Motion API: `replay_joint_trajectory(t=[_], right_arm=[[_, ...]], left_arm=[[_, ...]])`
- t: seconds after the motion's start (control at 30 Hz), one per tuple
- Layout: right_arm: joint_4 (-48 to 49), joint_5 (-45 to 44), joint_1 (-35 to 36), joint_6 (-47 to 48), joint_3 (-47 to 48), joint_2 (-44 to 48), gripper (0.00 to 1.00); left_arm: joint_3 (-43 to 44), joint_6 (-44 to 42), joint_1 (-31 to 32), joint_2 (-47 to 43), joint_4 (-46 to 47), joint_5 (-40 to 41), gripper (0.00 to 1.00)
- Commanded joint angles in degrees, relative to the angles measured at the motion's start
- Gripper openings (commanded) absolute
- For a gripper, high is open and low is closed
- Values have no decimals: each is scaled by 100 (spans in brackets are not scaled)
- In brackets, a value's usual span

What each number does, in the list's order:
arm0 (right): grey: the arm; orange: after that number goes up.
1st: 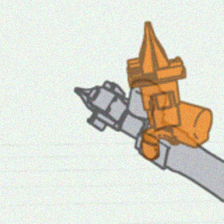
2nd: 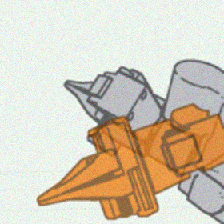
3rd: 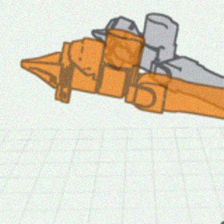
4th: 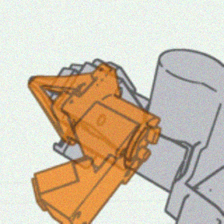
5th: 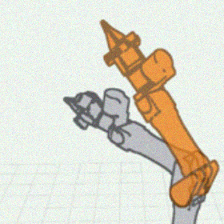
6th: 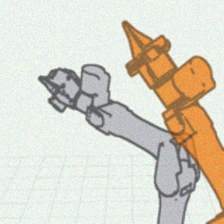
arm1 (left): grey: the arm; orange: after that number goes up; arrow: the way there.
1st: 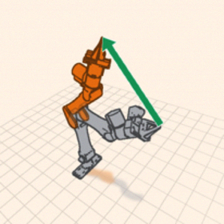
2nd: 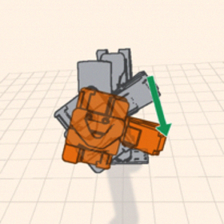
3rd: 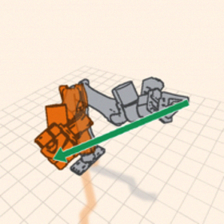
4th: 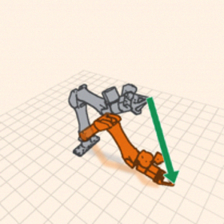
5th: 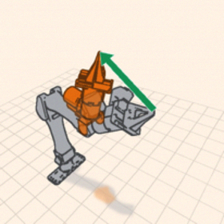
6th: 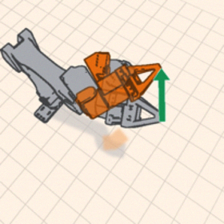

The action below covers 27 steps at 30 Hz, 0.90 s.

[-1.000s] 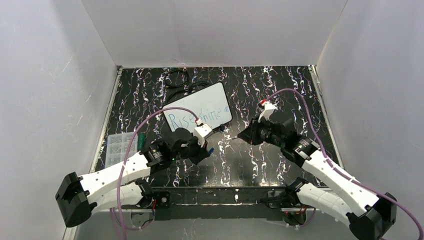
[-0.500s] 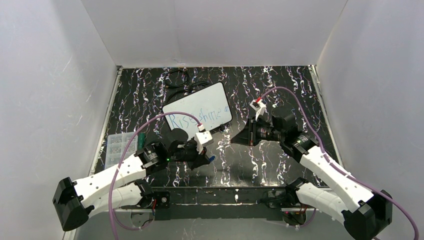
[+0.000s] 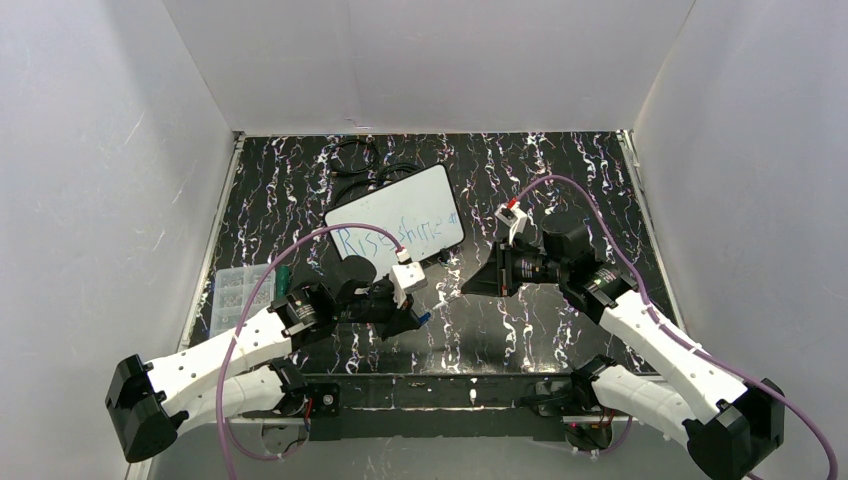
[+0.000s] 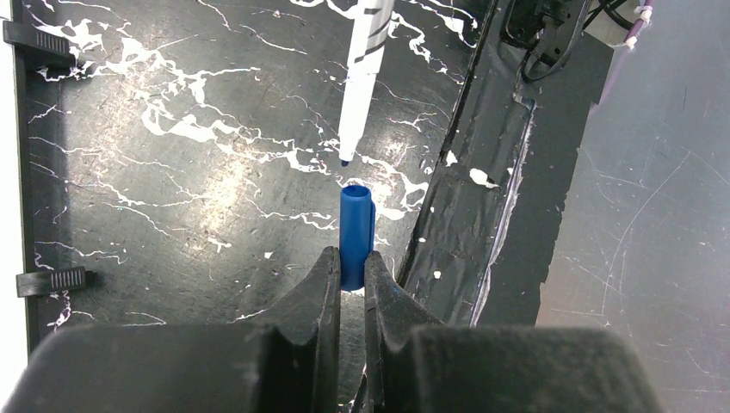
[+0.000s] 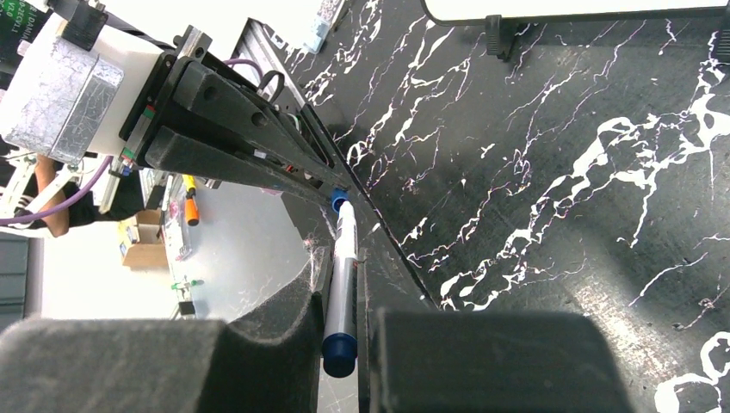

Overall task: Write a sentence on the whiteboard
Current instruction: Insert the whiteboard marker without the cap into the pen cap.

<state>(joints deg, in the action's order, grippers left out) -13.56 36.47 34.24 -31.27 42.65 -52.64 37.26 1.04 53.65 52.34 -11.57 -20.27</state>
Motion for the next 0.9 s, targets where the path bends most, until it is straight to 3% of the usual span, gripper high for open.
replay_joint_trajectory(t=[0.0, 0.87], right_arm=[[159, 271, -14, 57, 218, -22, 1], [293, 490, 4, 78, 138, -245, 1]], left_arm=[[196, -52, 19, -22, -73, -158, 0], [210, 13, 14, 9, 31, -267, 0]])
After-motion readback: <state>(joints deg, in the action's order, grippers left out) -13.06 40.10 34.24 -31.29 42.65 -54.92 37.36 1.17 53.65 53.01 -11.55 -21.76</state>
